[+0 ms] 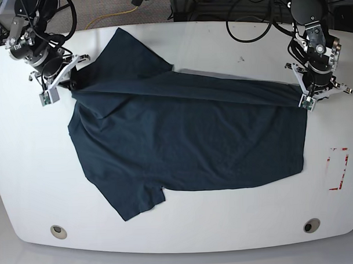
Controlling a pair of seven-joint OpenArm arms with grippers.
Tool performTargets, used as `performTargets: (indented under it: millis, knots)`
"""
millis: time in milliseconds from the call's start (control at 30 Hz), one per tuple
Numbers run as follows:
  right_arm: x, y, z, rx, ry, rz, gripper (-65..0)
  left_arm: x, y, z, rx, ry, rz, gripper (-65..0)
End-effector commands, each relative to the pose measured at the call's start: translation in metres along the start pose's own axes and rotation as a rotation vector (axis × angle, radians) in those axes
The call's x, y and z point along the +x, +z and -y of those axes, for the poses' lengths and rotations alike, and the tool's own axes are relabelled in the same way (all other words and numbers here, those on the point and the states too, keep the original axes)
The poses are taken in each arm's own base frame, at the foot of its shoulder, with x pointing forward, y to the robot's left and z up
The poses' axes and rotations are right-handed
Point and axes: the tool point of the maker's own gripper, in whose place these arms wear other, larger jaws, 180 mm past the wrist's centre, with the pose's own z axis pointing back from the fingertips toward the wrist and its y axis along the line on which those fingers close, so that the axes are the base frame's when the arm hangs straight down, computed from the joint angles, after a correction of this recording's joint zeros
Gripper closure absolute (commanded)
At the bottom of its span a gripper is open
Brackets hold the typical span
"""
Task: Fold the T-shirt properly
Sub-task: 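Lift the shirt with both grippers, swing it, and lay it flat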
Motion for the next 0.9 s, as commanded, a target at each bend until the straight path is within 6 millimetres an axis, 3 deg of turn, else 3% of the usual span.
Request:
performTargets:
  millis: [0,167,433,667,867]
  knots:
    - [0.023,0.000,0.005,0.000,0.015,0.068,0.0,0.028,0.000,-0.008,0.030,-0.008,0.073,-0.1]
    - [0.061,-0.015,0.017,0.003,-0.001,0.148,0.0,0.069,-0.004,-0.014,0.048,0.021,0.162,-0.1]
    - [0.143,-0.039,0.031,0.035,-0.006,0.272,0.0,0.133,-0.001,-0.036,0.124,0.088,0.276,-0.1]
    - [0.222,-0.052,0.042,-0.012,0.056,0.348,0.0,0.186,0.012,-0.079,0.215,0.135,0.402,-0.1]
    - [0.295,-0.059,0.039,-0.068,0.161,0.427,0.0,0.232,0.034,-0.131,0.318,0.182,0.476,-0.1]
